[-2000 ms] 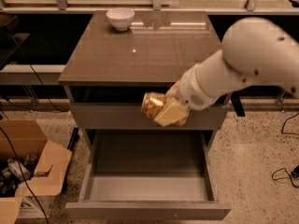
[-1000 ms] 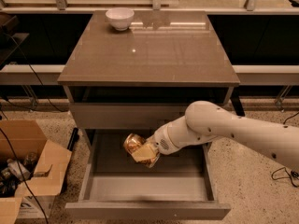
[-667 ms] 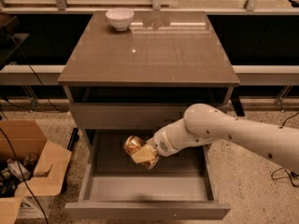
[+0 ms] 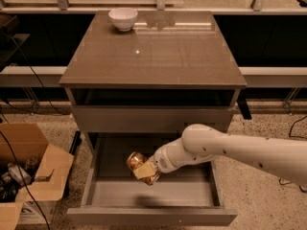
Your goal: Place orange can into middle drawer
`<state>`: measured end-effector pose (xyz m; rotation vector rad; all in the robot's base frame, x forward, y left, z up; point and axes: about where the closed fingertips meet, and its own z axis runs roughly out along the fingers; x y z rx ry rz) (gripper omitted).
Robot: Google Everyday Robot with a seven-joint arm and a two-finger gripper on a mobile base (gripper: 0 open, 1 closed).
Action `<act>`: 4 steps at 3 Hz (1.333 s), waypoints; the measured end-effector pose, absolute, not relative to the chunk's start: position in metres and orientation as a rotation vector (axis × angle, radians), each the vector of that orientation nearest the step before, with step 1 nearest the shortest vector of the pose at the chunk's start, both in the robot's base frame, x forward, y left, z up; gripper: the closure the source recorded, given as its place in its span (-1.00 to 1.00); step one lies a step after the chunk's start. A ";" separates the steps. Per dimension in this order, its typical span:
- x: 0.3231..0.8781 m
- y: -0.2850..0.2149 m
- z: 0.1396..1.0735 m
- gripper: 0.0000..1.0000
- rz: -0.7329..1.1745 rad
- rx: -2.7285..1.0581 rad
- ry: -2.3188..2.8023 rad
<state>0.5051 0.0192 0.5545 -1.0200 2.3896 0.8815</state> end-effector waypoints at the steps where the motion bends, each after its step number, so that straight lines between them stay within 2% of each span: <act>1: 0.506 0.016 0.500 1.00 0.890 -0.962 2.448; 2: 0.511 0.006 0.455 0.68 0.865 -0.913 2.497; 3: 0.524 -0.007 0.409 0.06 0.812 -0.857 2.554; 4: 0.528 -0.015 0.386 -0.41 0.778 -0.819 2.616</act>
Offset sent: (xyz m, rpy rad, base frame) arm 0.0157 -0.0310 -0.1571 -0.0727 0.0992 -0.1401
